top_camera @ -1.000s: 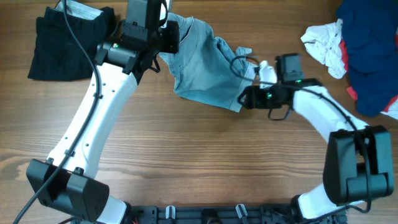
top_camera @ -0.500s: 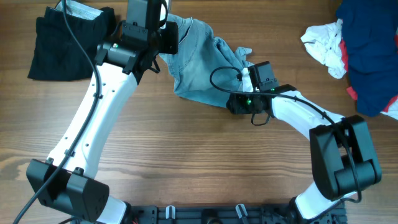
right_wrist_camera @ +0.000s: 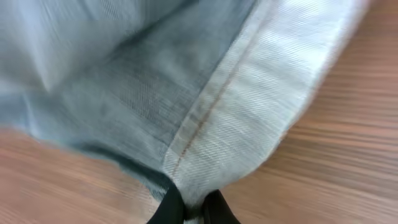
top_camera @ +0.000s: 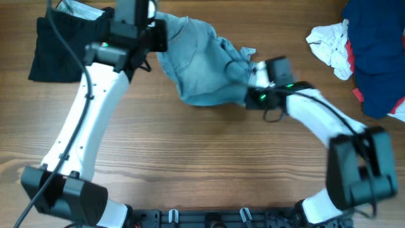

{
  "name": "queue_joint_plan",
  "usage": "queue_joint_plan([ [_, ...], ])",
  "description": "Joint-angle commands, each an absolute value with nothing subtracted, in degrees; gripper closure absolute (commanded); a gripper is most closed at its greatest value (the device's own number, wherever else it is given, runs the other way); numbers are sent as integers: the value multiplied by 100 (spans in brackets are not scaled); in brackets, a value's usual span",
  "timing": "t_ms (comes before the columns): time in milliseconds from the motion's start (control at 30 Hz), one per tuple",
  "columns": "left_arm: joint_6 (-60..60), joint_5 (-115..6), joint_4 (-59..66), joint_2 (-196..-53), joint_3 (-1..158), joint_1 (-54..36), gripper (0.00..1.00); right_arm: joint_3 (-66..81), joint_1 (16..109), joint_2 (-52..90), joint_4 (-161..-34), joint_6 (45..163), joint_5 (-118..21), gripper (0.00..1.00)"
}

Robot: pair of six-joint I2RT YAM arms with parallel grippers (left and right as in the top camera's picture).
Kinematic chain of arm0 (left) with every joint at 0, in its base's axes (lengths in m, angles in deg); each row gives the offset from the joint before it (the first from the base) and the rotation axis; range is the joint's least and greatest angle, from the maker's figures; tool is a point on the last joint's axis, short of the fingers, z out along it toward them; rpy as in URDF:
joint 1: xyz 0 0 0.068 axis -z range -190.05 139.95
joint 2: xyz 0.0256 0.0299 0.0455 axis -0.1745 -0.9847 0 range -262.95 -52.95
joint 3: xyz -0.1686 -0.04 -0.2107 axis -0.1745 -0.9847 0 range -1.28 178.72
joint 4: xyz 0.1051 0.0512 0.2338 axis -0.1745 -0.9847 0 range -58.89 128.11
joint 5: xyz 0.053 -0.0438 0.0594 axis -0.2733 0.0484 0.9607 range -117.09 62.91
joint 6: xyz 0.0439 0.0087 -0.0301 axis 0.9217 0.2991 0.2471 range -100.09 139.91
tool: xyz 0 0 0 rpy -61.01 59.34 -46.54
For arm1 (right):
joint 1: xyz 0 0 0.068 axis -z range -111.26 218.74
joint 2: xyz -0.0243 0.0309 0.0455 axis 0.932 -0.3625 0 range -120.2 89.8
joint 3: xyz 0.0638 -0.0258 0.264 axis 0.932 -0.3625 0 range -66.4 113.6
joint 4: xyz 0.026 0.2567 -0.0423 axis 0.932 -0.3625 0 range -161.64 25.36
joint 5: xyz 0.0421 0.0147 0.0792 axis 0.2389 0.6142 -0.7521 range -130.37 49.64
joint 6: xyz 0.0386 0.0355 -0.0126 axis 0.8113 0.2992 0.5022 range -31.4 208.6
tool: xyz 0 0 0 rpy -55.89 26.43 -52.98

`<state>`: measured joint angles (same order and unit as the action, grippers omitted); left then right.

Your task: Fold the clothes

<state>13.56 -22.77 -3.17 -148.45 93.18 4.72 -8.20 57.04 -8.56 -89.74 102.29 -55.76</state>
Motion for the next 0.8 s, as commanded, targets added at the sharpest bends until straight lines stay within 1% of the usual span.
queue_joint_plan([
  [0, 1302, -2159, -264, -13999, 9357, 65, 96, 183, 6495, 291, -9352, 9993, -5589, 96],
  [133, 1302, -2159, -225, -13357, 9357, -134, 96, 1202, 7208, 947, -9833, 9757, -5766, 96],
  [267, 1302, -2161, -179, -12742, 9357, -136, 96, 2093, 7610, 1358, -10325, 9657, -5804, 96],
  [500, 1299, -2168, -111, -11951, 9357, 43, 96, 3134, 7675, 1729, -11228, 9281, -5801, 96],
  [767, 1299, -2166, 103, -11022, 9357, 950, 96, 4220, 7776, 2276, -12373, 8994, -5795, 96],
])
